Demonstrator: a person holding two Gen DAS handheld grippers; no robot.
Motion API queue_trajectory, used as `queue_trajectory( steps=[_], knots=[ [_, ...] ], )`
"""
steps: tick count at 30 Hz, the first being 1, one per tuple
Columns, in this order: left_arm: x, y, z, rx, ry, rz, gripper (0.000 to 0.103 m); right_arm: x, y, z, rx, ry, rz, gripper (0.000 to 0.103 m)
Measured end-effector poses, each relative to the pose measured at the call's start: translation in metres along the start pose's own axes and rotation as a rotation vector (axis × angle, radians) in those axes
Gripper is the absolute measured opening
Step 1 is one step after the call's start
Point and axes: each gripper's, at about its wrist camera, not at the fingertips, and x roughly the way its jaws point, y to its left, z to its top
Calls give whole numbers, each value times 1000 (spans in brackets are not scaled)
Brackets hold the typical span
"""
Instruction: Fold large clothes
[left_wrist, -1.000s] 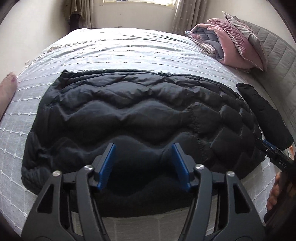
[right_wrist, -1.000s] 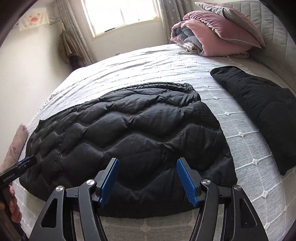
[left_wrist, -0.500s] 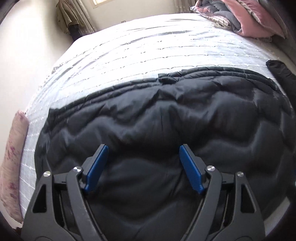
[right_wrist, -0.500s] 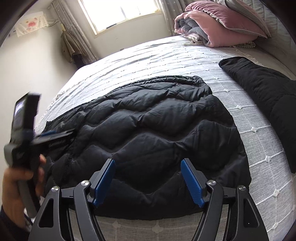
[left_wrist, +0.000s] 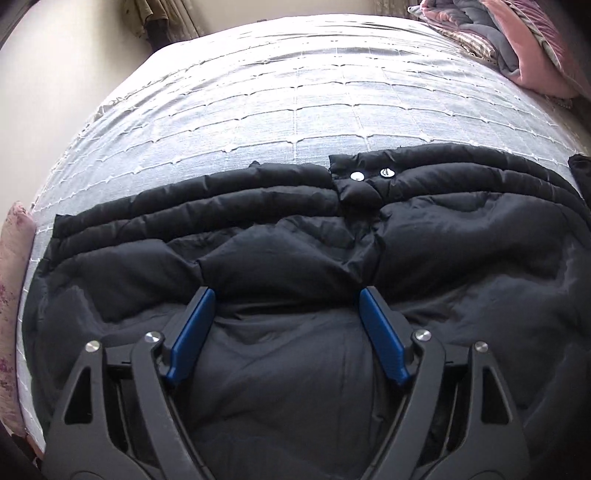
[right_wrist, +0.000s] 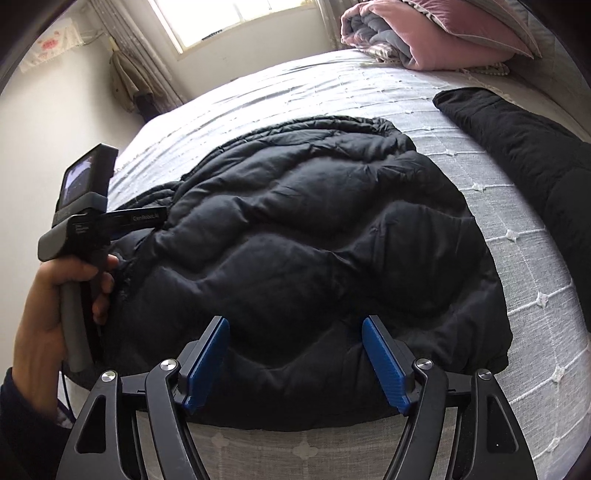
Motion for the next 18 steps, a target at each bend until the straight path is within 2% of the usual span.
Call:
queue_trajectory(
  steps=[4, 7, 10, 12, 13, 16, 18],
  knots=[
    [-15, 13, 2, -25, -4, -56, 80, -4, 3, 6, -15, -54, -25, 75],
    [-34, 32, -4, -39, -42, -108, 80, -5, 23, 14, -97, -116, -35, 75],
    [-51, 62, -16, -67, -73, -164, 80, -1, 46, 23, -178, -162, -12, 75],
    [-54, 75, -22, -77, -88, -191, 80, 6, 61, 31, -201, -168, 45, 75],
    [-53, 85, -26, -82, -93, -191, 80, 9, 70, 34, -207, -167, 70, 75],
    [-44, 108, -33, -108, -101, -127, 80, 34, 100, 52, -242, -146, 110, 75],
    [-34, 129, -36, -136, -98, -121, 80, 53, 117, 54, -298, -110, 84, 75]
  ],
)
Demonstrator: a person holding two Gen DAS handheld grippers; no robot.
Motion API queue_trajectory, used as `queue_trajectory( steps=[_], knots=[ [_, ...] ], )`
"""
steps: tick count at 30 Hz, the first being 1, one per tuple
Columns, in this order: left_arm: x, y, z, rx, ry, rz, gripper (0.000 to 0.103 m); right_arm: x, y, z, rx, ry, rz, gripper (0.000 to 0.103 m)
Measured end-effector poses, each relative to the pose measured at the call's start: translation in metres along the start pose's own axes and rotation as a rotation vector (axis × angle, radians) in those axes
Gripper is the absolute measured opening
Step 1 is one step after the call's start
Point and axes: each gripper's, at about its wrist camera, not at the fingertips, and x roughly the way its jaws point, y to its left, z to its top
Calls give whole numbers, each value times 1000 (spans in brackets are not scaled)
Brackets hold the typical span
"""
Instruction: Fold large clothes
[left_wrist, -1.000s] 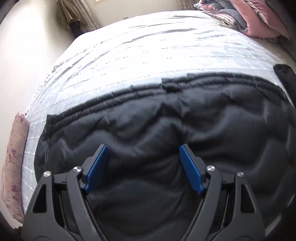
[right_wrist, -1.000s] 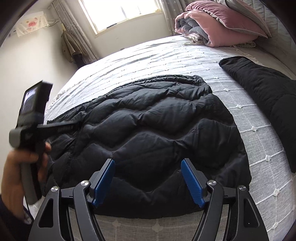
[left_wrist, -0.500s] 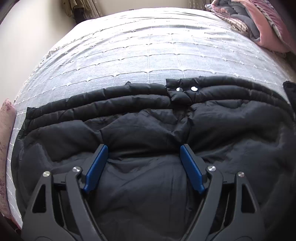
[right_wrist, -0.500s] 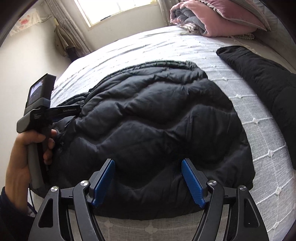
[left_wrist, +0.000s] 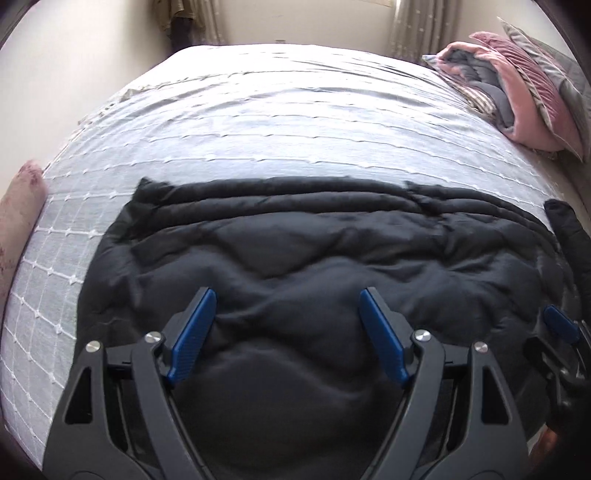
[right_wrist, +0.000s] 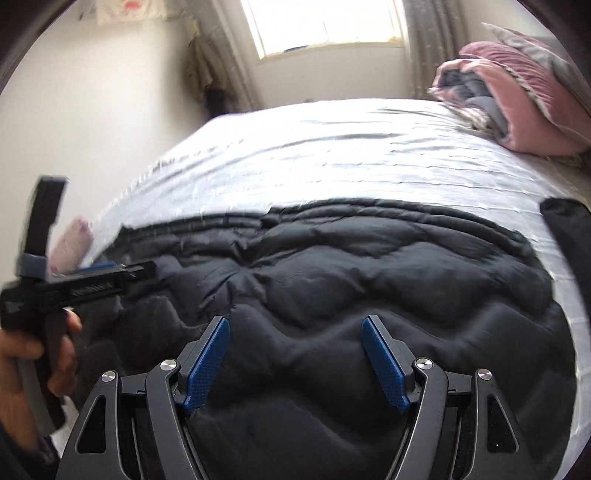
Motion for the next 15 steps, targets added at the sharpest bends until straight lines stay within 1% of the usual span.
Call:
queue_trajectory(
  steps=[1, 3, 5, 8, 10, 13, 15],
  knots=[
    [3, 10, -1, -18, 2, 4, 80, 9, 6, -1, -37, 14, -37, 75],
    [7, 29, -5, -59, 10, 25, 80, 18, 5, -3, -72, 6, -84, 75],
    [13, 46, -7, -103, 9, 40, 80, 18, -8, -5, -66, -3, -98, 75],
    [16, 66, -13, -141, 7, 8, 80, 14, -39, -6, -68, -14, -165, 75],
    [17, 76, -15, -162, 2, -1, 80, 11, -71, -6, -25, -17, -214, 75],
    [18, 92, -20, -207, 3, -32, 80, -1, -131, -16, 136, -27, -213, 75],
    [18, 100, -22, -224, -2, -13, 80, -10, -165, -22, 214, -27, -237, 75]
  ],
)
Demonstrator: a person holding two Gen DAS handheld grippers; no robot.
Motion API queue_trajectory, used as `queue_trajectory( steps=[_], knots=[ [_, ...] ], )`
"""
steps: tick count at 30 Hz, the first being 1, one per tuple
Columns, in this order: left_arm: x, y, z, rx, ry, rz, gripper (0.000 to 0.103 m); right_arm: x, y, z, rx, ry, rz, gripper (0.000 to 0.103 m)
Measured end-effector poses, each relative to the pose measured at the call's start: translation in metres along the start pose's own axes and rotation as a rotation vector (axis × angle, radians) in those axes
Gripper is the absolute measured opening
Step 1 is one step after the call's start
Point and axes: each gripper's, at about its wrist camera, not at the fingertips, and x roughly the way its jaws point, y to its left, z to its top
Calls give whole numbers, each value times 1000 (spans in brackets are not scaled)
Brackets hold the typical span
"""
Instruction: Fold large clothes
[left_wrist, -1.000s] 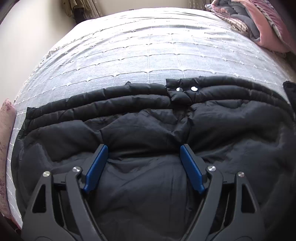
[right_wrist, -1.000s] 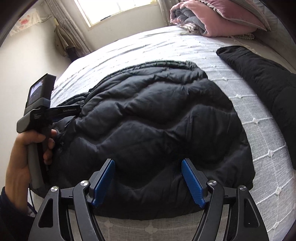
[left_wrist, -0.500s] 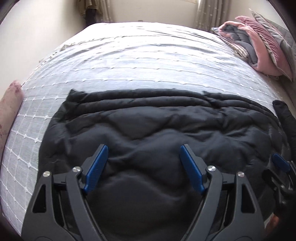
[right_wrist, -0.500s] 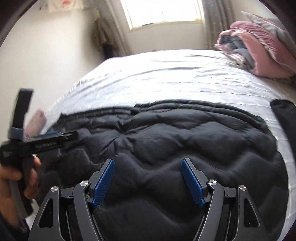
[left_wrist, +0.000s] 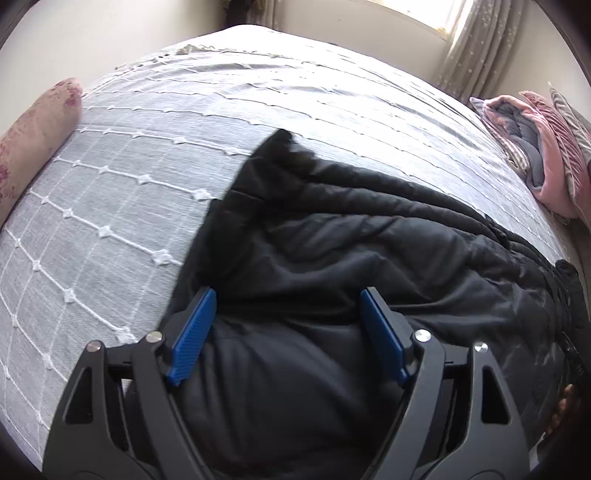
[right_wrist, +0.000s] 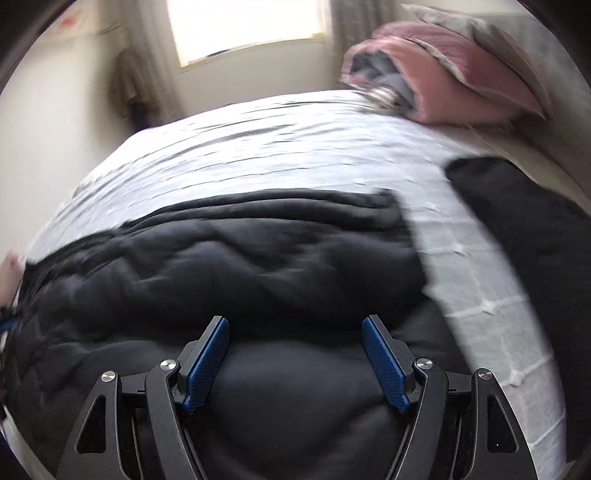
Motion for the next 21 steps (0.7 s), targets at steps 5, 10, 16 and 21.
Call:
queue_trajectory(
  steps=[5, 10, 16, 21],
  knots=[
    [-8, 18, -1, -59, 12, -15, 80, -8, -62, -2, 214, 40, -76, 75],
    [-50, 28, -9, -107, -35, -39, 80, -47, -35, 10, 174, -47, -45, 75],
    [-92, -12, -49, -22, -67, -141, 80, -72, 66, -14, -61, -22, 79, 75],
    [-74, -41, -83, 56, 5, -155, 80, -63, 131, -49, -271, 39, 70, 75]
  ],
)
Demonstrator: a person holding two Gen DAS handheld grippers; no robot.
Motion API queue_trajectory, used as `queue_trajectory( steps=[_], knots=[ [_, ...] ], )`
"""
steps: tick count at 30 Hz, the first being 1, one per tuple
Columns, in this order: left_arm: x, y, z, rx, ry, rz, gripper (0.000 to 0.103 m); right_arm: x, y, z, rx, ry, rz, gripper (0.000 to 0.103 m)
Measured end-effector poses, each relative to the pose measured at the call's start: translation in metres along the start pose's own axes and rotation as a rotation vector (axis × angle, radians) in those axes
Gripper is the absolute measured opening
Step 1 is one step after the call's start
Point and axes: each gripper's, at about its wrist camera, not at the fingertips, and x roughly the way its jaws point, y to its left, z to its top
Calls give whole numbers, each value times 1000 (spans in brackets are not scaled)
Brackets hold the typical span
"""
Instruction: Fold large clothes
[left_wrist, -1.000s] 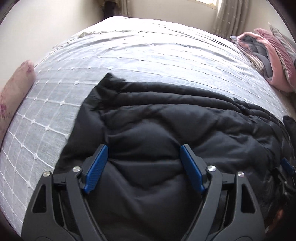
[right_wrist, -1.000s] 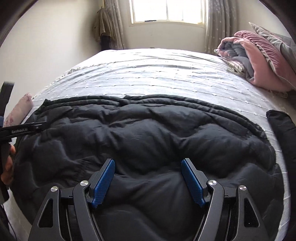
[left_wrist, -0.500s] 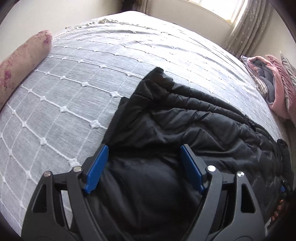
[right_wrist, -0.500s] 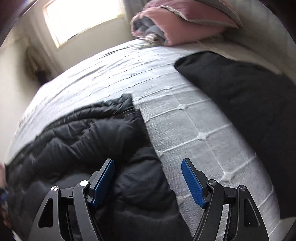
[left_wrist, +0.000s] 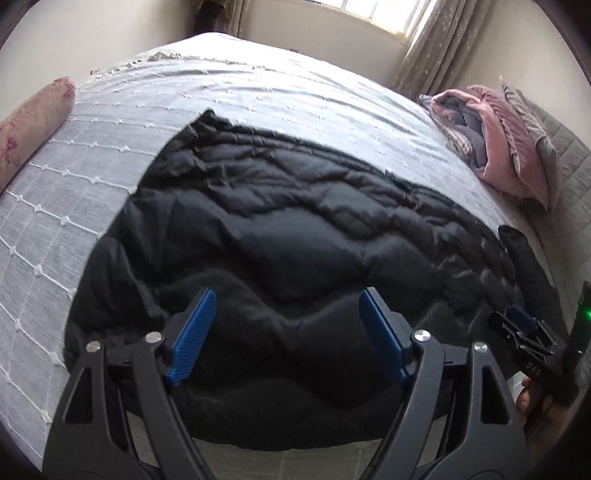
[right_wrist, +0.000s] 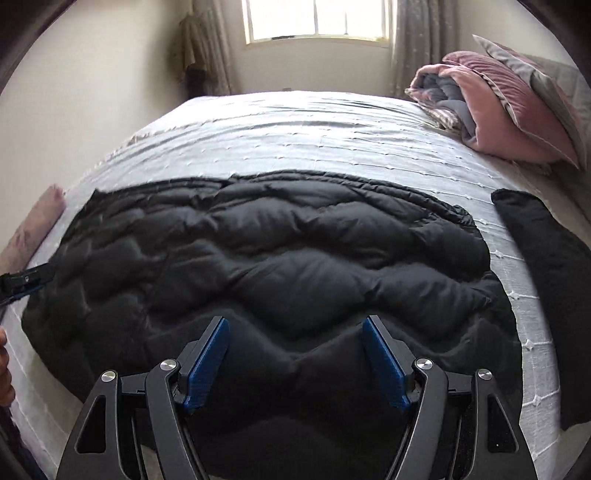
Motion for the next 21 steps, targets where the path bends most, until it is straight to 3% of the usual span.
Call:
queue_trajectory(
  steps=[3, 13, 18, 21],
  knots=[
    [18, 12, -5, 12, 2, 98, 80, 4, -2, -10, -12, 17, -49, 75],
    [-2, 71, 4, -110, -26, 71, 80, 6, -123, -26, 281, 82, -136, 75],
    [-35, 110, -2, -209, -66, 73, 80, 0, -142, -27, 351, 119, -207, 75],
    [-47, 142, -13, -330, -61, 52, 80, -18, -139, -25, 352, 77, -229, 75]
  ],
)
